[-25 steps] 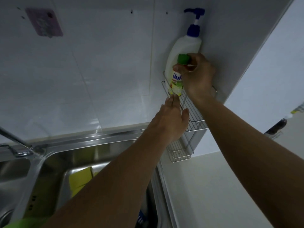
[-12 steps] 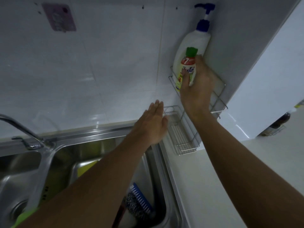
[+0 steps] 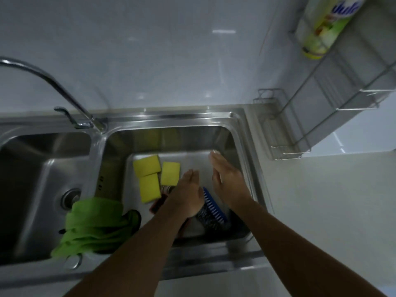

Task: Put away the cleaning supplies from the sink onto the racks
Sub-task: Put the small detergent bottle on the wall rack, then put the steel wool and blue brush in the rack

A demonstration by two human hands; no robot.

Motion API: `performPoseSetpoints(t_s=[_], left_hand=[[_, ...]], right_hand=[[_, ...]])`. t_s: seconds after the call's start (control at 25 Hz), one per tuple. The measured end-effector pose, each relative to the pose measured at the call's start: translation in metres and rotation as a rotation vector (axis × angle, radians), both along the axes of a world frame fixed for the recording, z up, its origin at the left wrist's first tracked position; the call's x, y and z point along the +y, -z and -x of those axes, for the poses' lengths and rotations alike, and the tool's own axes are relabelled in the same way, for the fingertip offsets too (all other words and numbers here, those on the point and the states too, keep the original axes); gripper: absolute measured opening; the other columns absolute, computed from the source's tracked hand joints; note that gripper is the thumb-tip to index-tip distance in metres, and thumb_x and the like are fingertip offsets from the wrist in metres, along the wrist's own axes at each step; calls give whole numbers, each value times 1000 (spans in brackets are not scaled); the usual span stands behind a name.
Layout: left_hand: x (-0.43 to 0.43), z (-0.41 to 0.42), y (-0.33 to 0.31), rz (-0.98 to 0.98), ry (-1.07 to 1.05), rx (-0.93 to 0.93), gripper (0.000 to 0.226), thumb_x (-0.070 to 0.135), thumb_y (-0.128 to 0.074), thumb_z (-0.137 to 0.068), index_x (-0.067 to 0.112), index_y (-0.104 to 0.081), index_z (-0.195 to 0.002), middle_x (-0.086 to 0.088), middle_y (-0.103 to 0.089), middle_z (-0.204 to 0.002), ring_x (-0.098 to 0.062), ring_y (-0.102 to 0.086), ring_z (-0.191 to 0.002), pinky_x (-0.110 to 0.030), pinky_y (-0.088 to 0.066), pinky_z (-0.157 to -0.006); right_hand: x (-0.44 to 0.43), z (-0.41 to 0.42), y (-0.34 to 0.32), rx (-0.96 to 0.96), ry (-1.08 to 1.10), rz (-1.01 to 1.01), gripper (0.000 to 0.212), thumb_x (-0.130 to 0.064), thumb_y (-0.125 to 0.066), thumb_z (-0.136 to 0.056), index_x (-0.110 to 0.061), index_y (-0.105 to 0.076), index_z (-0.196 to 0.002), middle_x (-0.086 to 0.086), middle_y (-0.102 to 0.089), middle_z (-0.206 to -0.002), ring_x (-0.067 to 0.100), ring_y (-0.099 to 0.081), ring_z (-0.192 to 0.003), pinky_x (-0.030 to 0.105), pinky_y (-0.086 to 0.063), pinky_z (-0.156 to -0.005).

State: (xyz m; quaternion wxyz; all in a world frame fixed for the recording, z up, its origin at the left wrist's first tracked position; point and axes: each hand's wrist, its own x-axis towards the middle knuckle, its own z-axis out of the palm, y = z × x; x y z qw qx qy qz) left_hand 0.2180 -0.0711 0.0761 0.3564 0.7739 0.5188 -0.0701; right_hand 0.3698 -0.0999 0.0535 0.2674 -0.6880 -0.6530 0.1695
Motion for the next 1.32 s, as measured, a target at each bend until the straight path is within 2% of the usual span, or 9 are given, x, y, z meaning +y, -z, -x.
performPoseSetpoints(t_s=[0.12,0.28,0.44,0.56,0.8,0.96,1.08,1.16,1.32], left_hand=[[-27,8,39,112,-27,10,60,25,-37,-102,8,-19,-157,-13,-19,-164,-28,-17,-152,-35,-17,-123],[-47,6,90,210,-55,65,42,27,-48,-90,15,-51,-130,-13,-57,-128,-32,-56,-117,-46,-48,-103],[-61,-8,131,412,-45,175,50,25,-51,-86,13,-44,-134,-16,-55,-130,-33,-57,-114,-47,-49,-99],[-61,-19,136,490,-115,127,65,22,-54,-86,8,-30,-145,-18,-47,-140,-33,-51,-124,-44,-44,-106],[-47,-25,144,537,-309,37,47,22,-50,-88,13,-33,-131,-10,-59,-108,-26,-60,-96,-46,-53,-90],[-44,-24,135,495,-425,-120,36,16,-48,-95,20,-39,-129,-6,-62,-109,-23,-62,-95,-38,-53,-84],[-34,-22,122,325,-550,-268,24,18,-51,-99,20,-47,-123,-5,-59,-118,-17,-59,-100,-25,-45,-76],[-24,-21,106,219,-634,-370,21,22,-57,-97,21,-48,-116,-5,-55,-117,-20,-59,-103,-30,-50,-85],[-10,-17,58,373,-850,-567,31,23,-57,-98,23,-38,-123,-1,-55,-112,-17,-61,-98,-36,-55,-86]], right_hand=[[-21,8,57,-49,-90,272,48,-6,-46,-101,-8,-45,-149,9,-47,-154,23,-44,-143,34,-33,-121],[-38,4,104,-90,-207,602,63,-6,-47,-99,-22,-29,-157,8,-37,-158,30,-42,-142,39,-36,-118],[-39,-4,132,-150,-189,719,44,-6,-50,-94,-12,-56,-137,16,-52,-138,39,-59,-118,42,-50,-102],[-33,-5,143,-113,-113,721,33,-6,-54,-92,-9,-63,-124,17,-56,-124,37,-62,-107,40,-53,-94],[-30,-3,149,175,92,684,27,2,-74,-78,-4,-66,-103,14,-68,-108,25,-66,-96,24,-52,-75],[-27,-7,137,458,304,629,35,7,-80,-69,-7,-69,-98,1,-69,-96,14,-67,-87,3,-48,-63],[-22,-10,110,648,332,584,41,6,-82,-71,-8,-68,-107,-1,-69,-105,12,-67,-92,15,-56,-73],[-19,-11,84,734,306,522,42,1,-84,-74,-10,-68,-111,-1,-70,-114,12,-67,-102,26,-59,-84],[-22,-2,30,1002,393,406,44,4,-84,-72,-11,-69,-111,6,-73,-111,17,-74,-95,31,-64,-77]])
